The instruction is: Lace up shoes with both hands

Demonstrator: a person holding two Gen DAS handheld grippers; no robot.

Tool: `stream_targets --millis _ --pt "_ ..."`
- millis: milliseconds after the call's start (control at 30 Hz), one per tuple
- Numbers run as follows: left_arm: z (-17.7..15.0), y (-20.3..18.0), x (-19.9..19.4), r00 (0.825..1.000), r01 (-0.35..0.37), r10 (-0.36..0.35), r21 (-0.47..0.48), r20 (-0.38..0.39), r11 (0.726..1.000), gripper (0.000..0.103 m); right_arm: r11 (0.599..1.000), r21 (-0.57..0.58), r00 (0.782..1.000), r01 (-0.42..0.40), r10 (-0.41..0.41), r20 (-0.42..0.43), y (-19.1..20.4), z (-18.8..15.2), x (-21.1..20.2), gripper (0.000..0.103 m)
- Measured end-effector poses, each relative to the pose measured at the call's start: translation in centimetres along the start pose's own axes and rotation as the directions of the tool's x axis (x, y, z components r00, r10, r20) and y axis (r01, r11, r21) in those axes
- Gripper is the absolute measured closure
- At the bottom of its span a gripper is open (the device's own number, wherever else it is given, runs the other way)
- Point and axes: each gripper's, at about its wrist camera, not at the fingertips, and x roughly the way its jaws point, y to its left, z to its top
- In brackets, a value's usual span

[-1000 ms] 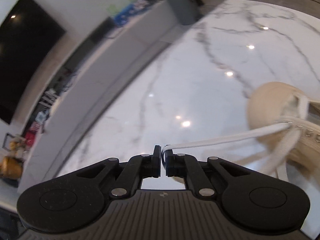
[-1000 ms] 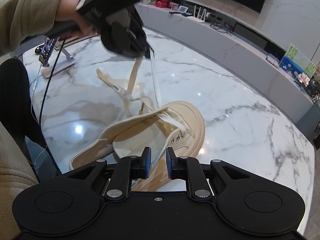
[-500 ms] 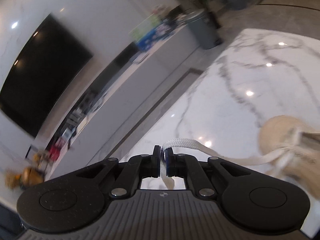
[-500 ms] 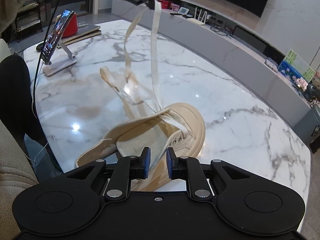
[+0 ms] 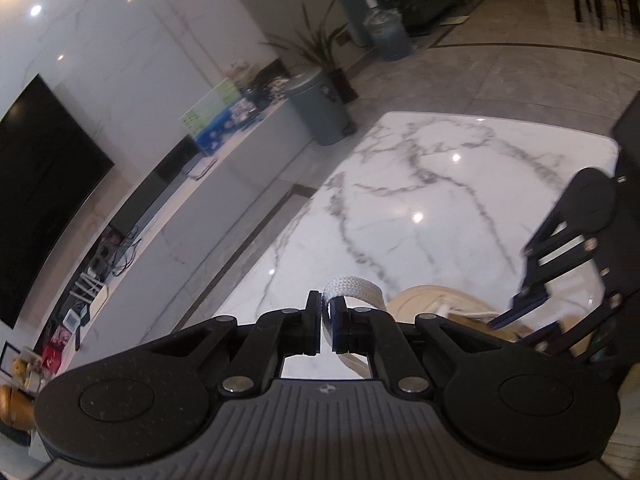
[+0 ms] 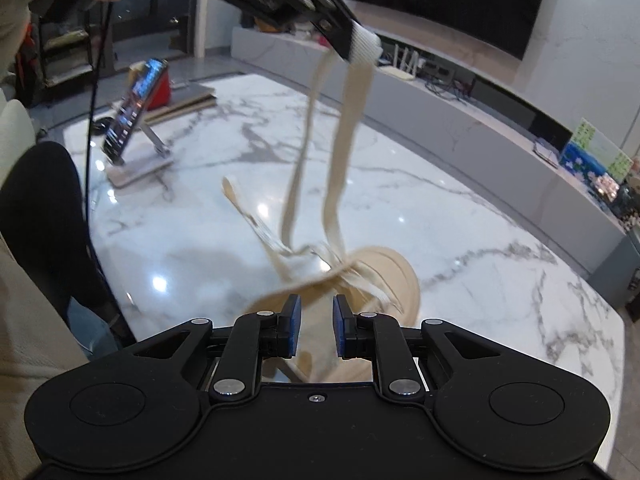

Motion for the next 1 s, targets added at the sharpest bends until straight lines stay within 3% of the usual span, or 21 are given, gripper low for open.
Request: stream_targets --millis 333,467,667,700,767,900,1000 --pt "-0.3 -0.9 -1.0 1.0 0.012 -0.011 0.027 -0.024 1.0 0.099 0.995 -0.057 0.992 -0.085 0.09 0.092 0.4 2.9 2.2 0.088" --pt "-0.5 -0.4 -1.5 1.0 0.014 -0.014 0.011 -0.018 1.0 0.099 0.99 -0.09 0.989 -0.113 0.121 0.087 0.5 4.2 4.4 0.081" --pt "-1.6 0.9 -1.8 1.0 0.001 -0.001 -0.022 -0.015 1.0 0.099 0.984 -0.113 0.989 -0.137 0.142 0.043 0.6 5.6 7.9 0.081" --pt "-1.9 1.3 -1.8 1.0 -0.006 0.006 -0.029 -0.02 1.0 0.099 0.983 -0.108 0.988 -0.146 0.15 0.033 0.6 5.6 8.3 0.083" --pt "-2.6 2.0 -1.3 0.999 -0.02 0.019 -0.049 -0.035 0.999 0.099 0.982 -0.1 0.987 -0.158 0.16 0.015 0.5 5.7 8.8 0.102" --pt "-4.2 3.2 -0.1 0.995 -0.049 0.041 -0.091 -0.086 0.995 0.099 0.982 -0.086 0.985 -0.17 0.172 0.02 0.2 5.4 7.7 0.103" --pt "-5.8 3.4 1.5 0.99 -0.044 0.026 -0.126 -0.141 0.991 0.099 0.987 -0.085 0.99 -0.135 0.139 0.039 0.0 5.4 5.8 0.103"
